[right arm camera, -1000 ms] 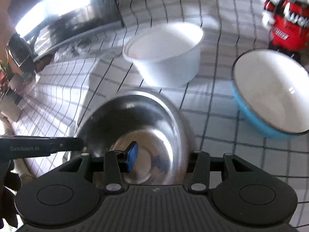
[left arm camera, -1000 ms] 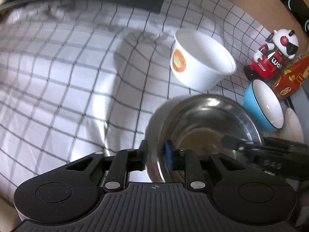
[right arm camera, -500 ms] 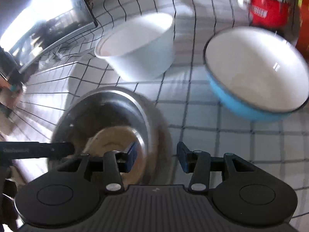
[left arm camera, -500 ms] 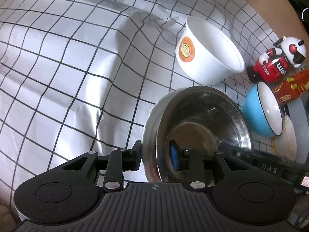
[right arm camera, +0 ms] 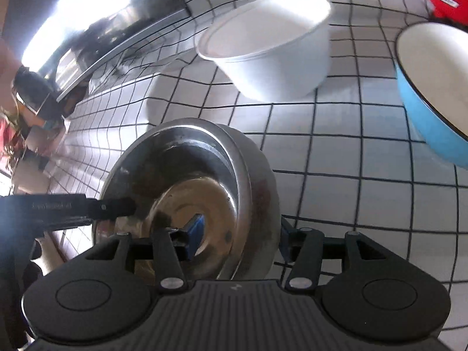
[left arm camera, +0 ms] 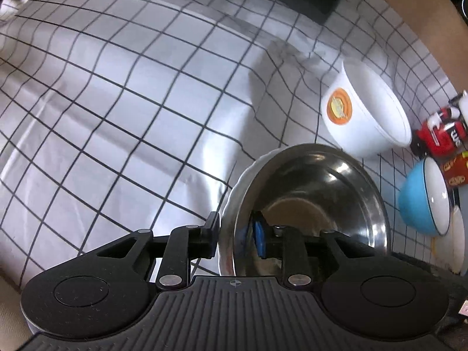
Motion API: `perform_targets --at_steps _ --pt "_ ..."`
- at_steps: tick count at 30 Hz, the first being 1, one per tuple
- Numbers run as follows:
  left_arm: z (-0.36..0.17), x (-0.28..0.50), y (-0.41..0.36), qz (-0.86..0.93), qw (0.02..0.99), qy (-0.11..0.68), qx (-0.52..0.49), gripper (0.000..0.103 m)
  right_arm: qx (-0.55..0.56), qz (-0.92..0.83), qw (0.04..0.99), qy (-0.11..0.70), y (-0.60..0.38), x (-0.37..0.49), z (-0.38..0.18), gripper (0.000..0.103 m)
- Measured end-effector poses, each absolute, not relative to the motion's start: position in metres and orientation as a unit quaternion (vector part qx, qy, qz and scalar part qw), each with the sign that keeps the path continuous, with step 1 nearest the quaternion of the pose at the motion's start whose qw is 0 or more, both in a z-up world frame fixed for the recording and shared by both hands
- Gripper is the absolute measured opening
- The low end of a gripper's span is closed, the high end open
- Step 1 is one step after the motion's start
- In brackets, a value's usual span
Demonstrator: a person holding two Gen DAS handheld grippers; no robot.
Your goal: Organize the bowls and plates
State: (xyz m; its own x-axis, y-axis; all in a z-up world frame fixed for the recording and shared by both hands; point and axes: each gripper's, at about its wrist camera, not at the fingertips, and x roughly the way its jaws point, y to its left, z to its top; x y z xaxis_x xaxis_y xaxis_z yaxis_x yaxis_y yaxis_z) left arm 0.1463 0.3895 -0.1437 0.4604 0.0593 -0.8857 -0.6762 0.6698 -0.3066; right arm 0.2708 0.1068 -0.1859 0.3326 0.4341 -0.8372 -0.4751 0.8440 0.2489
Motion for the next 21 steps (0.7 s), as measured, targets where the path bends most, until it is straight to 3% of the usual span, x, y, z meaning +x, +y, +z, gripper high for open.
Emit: perform_targets --at_steps 4,10,12,14,17,21 --pt "-0.123 0.142 0.381 0.264 0.806 0.432 -0.305 0.026 -0.008 0.291 0.820 0.493 0.095 0.269 -0.177 0.053" --pt "-0.066 0.158 0.341 0.278 0.855 0.352 -0.259 0.026 -0.060 0.296 0.875 0.379 0.049 0.238 -0.122 0.054" --pt "-0.054 0.176 0.317 0.230 0.872 0.337 -0.272 0.026 -0.087 0.277 0.897 0.333 0.025 0.226 -0.102 0.061" --pt "-0.051 0.203 0.284 0.163 0.881 0.347 -0.278 0.026 -0.111 0.239 0.922 0.282 -0.005 0.216 -0.084 0.074" --pt "-0.063 0.245 0.229 0.065 0.872 0.378 -0.303 0.026 -0.116 0.167 0.951 0.232 -0.060 0.208 -0.064 0.077" --pt "-0.091 0.288 0.158 -0.028 0.844 0.429 -0.319 0.026 -0.094 0.104 0.950 0.279 -0.148 0.211 -0.050 0.077"
